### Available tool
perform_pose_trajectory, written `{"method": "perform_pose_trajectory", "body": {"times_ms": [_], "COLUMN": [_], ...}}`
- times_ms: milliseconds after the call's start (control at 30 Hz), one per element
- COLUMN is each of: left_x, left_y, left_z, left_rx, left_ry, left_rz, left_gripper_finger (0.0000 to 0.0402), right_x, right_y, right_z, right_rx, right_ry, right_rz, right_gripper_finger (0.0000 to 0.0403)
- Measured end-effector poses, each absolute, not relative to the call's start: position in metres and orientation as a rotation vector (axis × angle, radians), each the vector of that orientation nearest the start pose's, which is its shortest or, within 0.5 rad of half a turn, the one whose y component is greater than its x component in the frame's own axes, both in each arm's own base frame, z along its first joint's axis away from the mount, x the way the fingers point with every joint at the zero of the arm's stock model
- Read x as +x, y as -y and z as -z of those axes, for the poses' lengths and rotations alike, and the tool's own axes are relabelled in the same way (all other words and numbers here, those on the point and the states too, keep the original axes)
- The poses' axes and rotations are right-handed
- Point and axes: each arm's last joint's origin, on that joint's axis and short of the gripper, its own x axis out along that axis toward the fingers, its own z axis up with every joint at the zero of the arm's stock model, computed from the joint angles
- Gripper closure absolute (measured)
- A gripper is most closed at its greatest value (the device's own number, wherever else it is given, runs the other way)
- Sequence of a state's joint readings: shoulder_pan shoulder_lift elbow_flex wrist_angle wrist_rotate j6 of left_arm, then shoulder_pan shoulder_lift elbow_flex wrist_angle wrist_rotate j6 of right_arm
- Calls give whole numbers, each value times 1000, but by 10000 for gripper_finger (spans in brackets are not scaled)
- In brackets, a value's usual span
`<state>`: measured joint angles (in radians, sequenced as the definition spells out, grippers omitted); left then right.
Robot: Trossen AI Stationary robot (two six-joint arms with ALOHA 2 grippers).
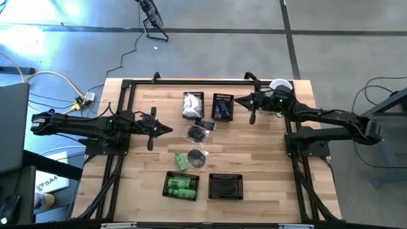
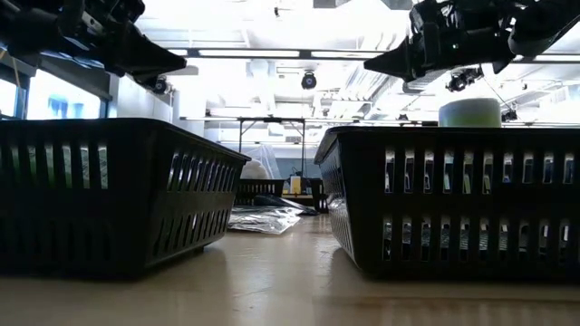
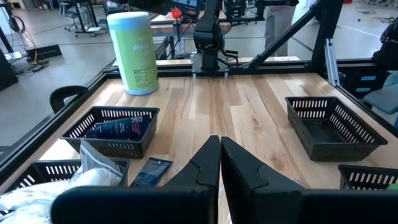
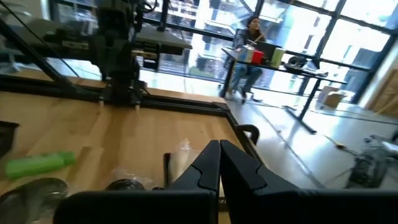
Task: Pick & Place Travel size toiletries
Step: Put the black hairbrush into the bottom right black bin
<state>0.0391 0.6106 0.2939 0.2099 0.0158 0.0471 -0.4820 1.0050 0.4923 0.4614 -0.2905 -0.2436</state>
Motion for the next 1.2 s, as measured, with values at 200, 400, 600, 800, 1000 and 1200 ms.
{"method": "perform_pose_trajectory", "body": {"times_ms": [200, 400, 600, 800, 1000, 1200], "left_x": [151, 151, 151, 151, 151, 151], "left_y": [-5, -5, -6, -8, -9, -9], "left_z": [-225, -225, -225, -226, -226, -226], "left_rx": [44, 44, 46, 49, 50, 50], "left_ry": [-111, -111, -110, -101, -102, -106], "left_rz": [-21, -21, -44, -103, -144, -144], "left_gripper_finger": [391, 391, 391, 391, 391, 391], "right_x": [204, 211, 231, 262, 292, 316], "right_y": [77, 67, 61, 60, 61, 55], "right_z": [-255, -260, -263, -253, -238, -233], "right_rx": [-253, -257, -275, -308, -303, -303], "right_ry": [-69, -78, -172, -293, -394, -426], "right_rz": [231, 264, 235, 180, 141, 91], "right_gripper_finger": [399, 399, 399, 399, 399, 399]}}
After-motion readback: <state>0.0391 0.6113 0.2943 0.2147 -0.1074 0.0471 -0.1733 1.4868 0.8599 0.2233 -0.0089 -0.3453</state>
